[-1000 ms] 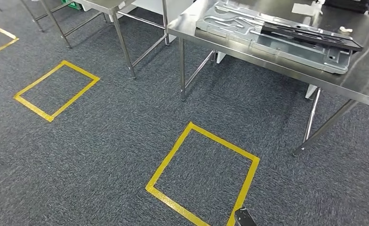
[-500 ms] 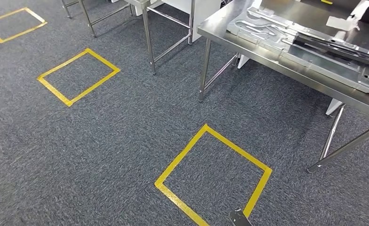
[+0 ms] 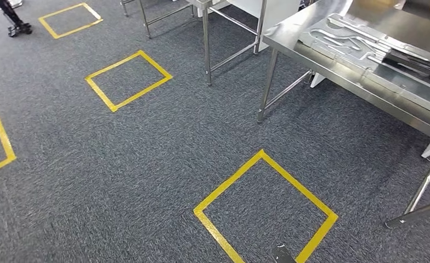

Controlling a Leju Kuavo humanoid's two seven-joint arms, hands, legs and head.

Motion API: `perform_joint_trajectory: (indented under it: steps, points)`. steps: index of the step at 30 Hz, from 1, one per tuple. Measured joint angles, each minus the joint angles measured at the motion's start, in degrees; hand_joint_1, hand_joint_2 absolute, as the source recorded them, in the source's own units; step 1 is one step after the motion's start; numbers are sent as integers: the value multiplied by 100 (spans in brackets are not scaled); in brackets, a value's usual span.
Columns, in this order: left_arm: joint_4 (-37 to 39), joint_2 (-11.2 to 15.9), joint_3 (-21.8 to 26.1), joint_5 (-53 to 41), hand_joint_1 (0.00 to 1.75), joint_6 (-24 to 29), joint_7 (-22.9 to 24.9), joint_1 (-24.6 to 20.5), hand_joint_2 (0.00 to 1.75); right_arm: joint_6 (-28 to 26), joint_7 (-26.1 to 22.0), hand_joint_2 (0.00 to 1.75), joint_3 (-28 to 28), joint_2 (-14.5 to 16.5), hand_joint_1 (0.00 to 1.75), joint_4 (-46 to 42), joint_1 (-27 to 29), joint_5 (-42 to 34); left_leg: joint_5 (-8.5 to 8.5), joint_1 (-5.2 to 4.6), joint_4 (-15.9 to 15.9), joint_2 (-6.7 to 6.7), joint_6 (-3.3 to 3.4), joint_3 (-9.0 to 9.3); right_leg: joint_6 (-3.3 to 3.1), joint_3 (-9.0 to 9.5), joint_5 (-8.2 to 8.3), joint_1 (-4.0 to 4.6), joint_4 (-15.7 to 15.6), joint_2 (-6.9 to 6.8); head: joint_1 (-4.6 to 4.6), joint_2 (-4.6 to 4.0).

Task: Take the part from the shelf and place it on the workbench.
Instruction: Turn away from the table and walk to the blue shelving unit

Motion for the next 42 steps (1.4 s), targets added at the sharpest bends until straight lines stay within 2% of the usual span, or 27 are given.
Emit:
perform_joint_trajectory:
  steps: [1,2,3,5,7,10,12,14,15,16,17,18,20,21,23,25,26,27,29,31,32,33,34,36,38,40,42]
  points:
    - [0,0,1,16,0,-6,-4,6,0,0,-7,0,0,1,0,6,18,-4,-40,7,193,25,-10,-82,-4,0,-6,12,4,-80,0,0]
    - [0,1,1,37,0,-12,-4,12,0,1,-11,0,0,3,0,13,26,-4,28,11,168,45,-15,-56,-3,2,-13,19,10,-153,-1,0]
    - [0,1,1,57,0,-13,-3,18,0,2,-15,0,0,5,0,19,28,-4,190,13,-93,82,-11,90,3,9,-23,23,16,-221,-1,0]
    - [0,2,4,119,0,-13,4,17,0,14,-19,0,0,9,0,29,26,-4,520,-9,-906,292,29,528,36,33,-55,42,36,-335,-1,0]
    - [0,2,19,212,0,-13,10,7,0,38,-19,0,0,12,0,36,22,-1,632,-43,-1352,451,97,754,90,55,-81,70,53,-431,0,1]
    - [0,2,63,351,0,-39,39,18,0,92,-10,0,3,31,0,39,4,13,656,-43,-1420,327,190,745,183,90,-107,70,50,-526,2,1]
    - [0,1,98,395,0,-70,67,26,0,116,-8,0,4,41,0,39,-6,16,705,-16,-1471,218,260,758,252,5,-308,42,288,-290,2,1]
    - [0,-2,134,416,0,-95,90,24,0,136,-5,0,5,45,0,45,16,16,736,-8,-1484,100,300,743,295,-308,-704,11,983,17,2,0]
    - [0,-3,146,424,0,-105,99,25,0,145,-4,0,5,48,0,54,37,12,743,-10,-1483,28,306,730,305,-492,-863,4,1372,73,2,0]
    - [0,-4,156,429,0,-115,107,33,0,148,-5,0,6,49,0,64,59,8,748,-11,-1480,-50,305,723,311,-626,-928,-4,1644,96,2,0]
    - [0,-5,161,426,0,-127,110,45,0,146,-9,0,7,50,0,73,78,-1,753,-11,-1477,-133,300,723,314,-663,-871,-13,1701,105,2,0]
    - [0,-5,162,416,0,-139,112,56,0,141,-14,0,7,50,0,81,92,-9,757,-9,-1473,-217,291,730,311,-586,-699,-23,1516,123,2,0]
    - [0,-7,163,397,0,-165,113,64,0,131,-25,0,6,50,0,87,111,-21,758,-6,-1457,-372,260,739,295,-229,-265,-53,717,313,2,0]
    - [0,-7,163,392,0,-173,113,60,0,128,-30,0,6,51,0,90,118,-24,758,-11,-1442,-443,232,729,281,-79,-131,-62,375,433,2,1]
    - [0,-8,163,390,0,-183,113,59,0,127,-39,0,6,52,0,94,126,-33,774,-8,-1429,-558,157,689,239,26,-83,-54,106,556,2,1]
    - [0,-8,163,369,0,-214,94,75,0,119,-55,0,5,68,0,95,128,-56,795,9,-1437,-649,77,649,168,25,-56,-45,77,435,2,0]
    - [0,-8,163,354,0,-240,70,82,0,112,-63,0,5,79,0,95,129,-69,760,9,-1391,-594,48,618,120,32,-40,-49,54,370,2,0]
    - [0,-7,163,339,0,-267,38,81,0,105,-72,0,4,89,0,94,133,-79,658,3,-1240,-469,26,543,72,37,-25,-53,29,294,1,0]
    - [0,-7,163,338,0,-307,-28,65,0,102,-79,0,4,94,0,95,160,-85,282,0,-572,-130,-1,243,3,39,-22,-28,7,129,0,0]
    - [0,-7,164,372,0,-327,-59,58,0,108,-73,0,4,95,0,96,193,-81,-22,14,162,12,-28,-76,-19,35,-31,9,10,-50,-1,0]
    - [0,-7,164,389,0,-332,-62,63,0,109,-69,0,4,99,0,96,200,-80,-31,18,286,35,-35,-114,-20,35,-33,20,12,-133,-1,0]
    - [0,-7,165,403,0,-336,-62,68,0,110,-66,0,4,105,0,96,199,-78,76,19,147,61,-35,-22,-18,39,-37,24,15,-206,-1,0]
    - [0,-7,166,410,0,-338,-62,70,0,110,-64,0,4,113,0,96,196,-78,256,19,-211,112,-27,184,-10,48,-44,26,19,-275,-1,0]
    - [0,-7,167,420,0,-344,-64,59,0,110,-63,0,4,124,0,96,192,-78,546,-5,-1061,351,20,647,26,74,-71,47,31,-396,0,0]
    - [0,-7,167,422,0,-352,-70,48,0,110,-63,0,4,131,0,96,187,-77,623,-39,-1427,473,84,824,77,89,-91,75,43,-494,1,0]
    - [0,-5,168,424,0,-356,-71,56,0,110,-62,0,4,141,0,92,174,-75,652,-46,-1449,350,145,807,136,98,-101,77,44,-569,1,1]
    - [0,-4,170,432,0,-340,-63,60,0,115,-60,0,4,149,0,86,159,-68,675,-27,-1503,229,223,814,206,45,-214,48,187,-369,1,1]
